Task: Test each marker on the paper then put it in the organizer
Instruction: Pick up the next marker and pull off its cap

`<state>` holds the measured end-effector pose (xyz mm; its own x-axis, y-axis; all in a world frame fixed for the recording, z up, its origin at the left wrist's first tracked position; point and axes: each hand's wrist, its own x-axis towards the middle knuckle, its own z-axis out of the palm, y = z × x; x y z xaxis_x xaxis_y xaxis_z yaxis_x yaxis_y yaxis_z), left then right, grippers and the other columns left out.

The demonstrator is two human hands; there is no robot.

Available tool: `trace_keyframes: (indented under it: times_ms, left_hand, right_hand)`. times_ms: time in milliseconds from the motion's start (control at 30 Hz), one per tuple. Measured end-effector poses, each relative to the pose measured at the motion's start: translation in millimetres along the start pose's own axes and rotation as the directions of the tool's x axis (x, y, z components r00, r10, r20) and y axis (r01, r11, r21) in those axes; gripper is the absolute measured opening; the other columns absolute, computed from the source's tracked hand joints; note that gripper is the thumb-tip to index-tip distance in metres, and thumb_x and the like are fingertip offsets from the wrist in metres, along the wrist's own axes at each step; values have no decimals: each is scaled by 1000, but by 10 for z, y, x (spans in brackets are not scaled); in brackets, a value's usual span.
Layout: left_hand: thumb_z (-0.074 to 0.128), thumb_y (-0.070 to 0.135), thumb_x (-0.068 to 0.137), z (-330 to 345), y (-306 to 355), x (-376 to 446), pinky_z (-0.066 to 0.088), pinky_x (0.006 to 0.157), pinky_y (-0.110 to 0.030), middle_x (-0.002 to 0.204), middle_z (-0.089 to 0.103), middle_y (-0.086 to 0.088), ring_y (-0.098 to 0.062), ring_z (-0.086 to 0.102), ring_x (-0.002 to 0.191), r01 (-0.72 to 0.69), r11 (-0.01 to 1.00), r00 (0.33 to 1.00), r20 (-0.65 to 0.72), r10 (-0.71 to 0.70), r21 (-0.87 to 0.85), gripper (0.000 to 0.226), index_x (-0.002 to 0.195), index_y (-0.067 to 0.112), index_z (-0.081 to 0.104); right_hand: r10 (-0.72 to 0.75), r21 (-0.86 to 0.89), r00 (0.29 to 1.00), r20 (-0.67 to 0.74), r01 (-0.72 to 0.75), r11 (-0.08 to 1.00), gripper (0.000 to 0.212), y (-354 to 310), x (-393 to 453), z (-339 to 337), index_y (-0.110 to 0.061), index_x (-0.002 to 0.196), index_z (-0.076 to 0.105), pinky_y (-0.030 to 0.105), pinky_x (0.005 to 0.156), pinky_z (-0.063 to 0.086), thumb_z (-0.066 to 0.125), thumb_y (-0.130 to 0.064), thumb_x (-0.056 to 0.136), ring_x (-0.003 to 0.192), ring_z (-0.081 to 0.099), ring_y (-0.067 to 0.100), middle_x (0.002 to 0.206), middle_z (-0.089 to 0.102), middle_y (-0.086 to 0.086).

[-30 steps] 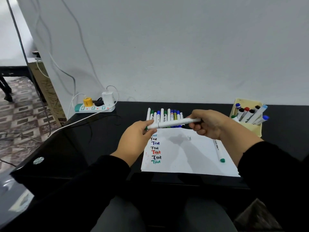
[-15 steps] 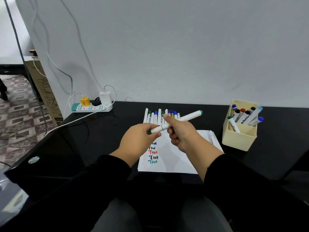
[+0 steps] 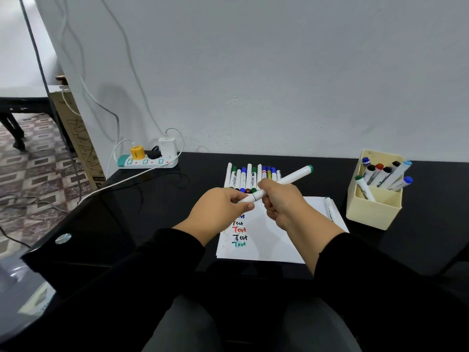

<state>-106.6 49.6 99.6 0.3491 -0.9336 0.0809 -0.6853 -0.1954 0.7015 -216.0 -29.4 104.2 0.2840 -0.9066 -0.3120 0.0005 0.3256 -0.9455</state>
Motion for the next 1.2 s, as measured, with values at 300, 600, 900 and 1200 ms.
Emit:
trace_keyframes:
  times_ms: [300,600,900,1200]
  left_hand:
    - [62,29,89,-22,-48,-8,41,63,-21,80,69,1,-9,55,68,53,997,997,51,-50,-64,23,108,19,70]
    - [53,33,94,-95,-460,-48,36,76,-23,107,63,6,-7,49,87,163,981,984,-91,-154,103,30,122,24,62]
    - [56,33,90,254,-929,-65,39,73,-22,97,61,8,-11,56,93,223,975,953,-208,-219,-7,23,110,24,64]
    - [48,45,93,410,-1104,-47,5,117,-44,151,32,-4,-23,17,144,254,945,960,-173,-220,208,30,119,35,59]
  right_hand:
    - [17,10,998,53,-17,1000,17,72,101,4,-11,72,50,15,34,28,56,-12,88,30,31,5,37,39,-4]
    - [86,54,996,-35,-84,995,18,115,205,-184,-11,70,51,17,35,24,56,-15,88,32,26,7,37,37,-4]
    - [-90,-204,994,56,99,974,21,524,85,-170,-12,81,61,23,50,37,68,-31,86,55,44,12,64,62,4]
    - [-237,-357,972,2,222,907,38,820,45,-77,-15,58,33,25,56,38,61,-17,84,60,47,19,66,49,13]
